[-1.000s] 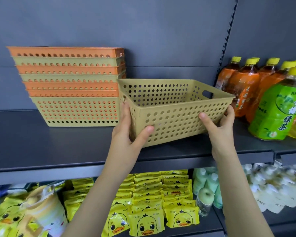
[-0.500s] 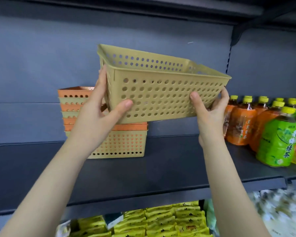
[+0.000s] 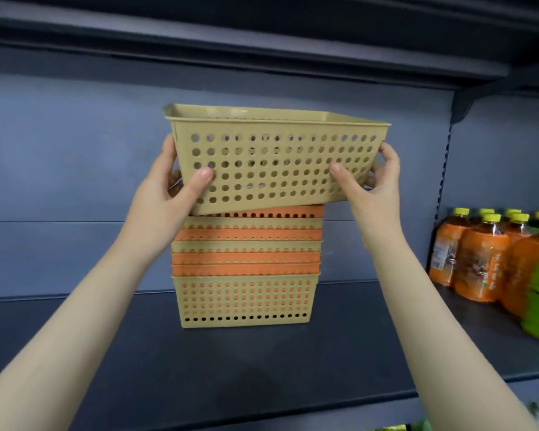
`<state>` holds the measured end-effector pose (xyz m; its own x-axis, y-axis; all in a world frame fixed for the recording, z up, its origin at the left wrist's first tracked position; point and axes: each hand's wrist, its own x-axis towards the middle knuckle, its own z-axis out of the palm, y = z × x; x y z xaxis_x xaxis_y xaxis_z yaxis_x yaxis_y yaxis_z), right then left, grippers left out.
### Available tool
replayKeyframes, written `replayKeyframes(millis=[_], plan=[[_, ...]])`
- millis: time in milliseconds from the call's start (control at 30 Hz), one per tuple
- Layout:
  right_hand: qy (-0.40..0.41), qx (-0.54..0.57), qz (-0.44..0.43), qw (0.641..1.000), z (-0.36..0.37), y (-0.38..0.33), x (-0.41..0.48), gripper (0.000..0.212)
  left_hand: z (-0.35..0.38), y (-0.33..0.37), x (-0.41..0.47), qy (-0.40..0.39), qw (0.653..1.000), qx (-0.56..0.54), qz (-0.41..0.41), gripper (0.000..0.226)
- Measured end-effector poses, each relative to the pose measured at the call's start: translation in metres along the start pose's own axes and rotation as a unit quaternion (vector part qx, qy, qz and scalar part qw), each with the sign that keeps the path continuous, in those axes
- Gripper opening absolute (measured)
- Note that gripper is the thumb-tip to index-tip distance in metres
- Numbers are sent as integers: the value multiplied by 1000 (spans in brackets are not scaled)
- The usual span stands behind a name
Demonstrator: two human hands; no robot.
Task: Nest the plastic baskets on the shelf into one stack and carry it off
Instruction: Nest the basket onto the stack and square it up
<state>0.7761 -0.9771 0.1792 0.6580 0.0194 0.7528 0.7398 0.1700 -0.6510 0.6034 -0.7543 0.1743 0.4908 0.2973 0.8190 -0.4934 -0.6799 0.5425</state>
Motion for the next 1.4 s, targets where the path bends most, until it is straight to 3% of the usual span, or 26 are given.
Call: replayKeyframes(millis=[300,600,800,967,1167,1267,1400], plan=[[-14,-35,3,999,40,33,13,101,-13,-61,31,-7,998,15,-60,36],[-20,-52,-7,998,63,58,34,103,-16,-85,63,-11,993,46,-108,20],[-28,-78,-12,996,64,71,40,103,-20,-99,72,-65,989,37,-130,31],[-34,-82,-11,996,56,85,30,98,-16,-106,62,-85,983,35,-161,24],[-21,-51,1,998,60,102,13,56,-16,-123,42,-76,977,12,-198,53],[-50,-14,18,998,56,103,10,56,-5,-131,33,-53,977,7,-207,72],[-64,25,20,997,52,110,-1,58,13,-132,29,60,974,-28,-216,88]])
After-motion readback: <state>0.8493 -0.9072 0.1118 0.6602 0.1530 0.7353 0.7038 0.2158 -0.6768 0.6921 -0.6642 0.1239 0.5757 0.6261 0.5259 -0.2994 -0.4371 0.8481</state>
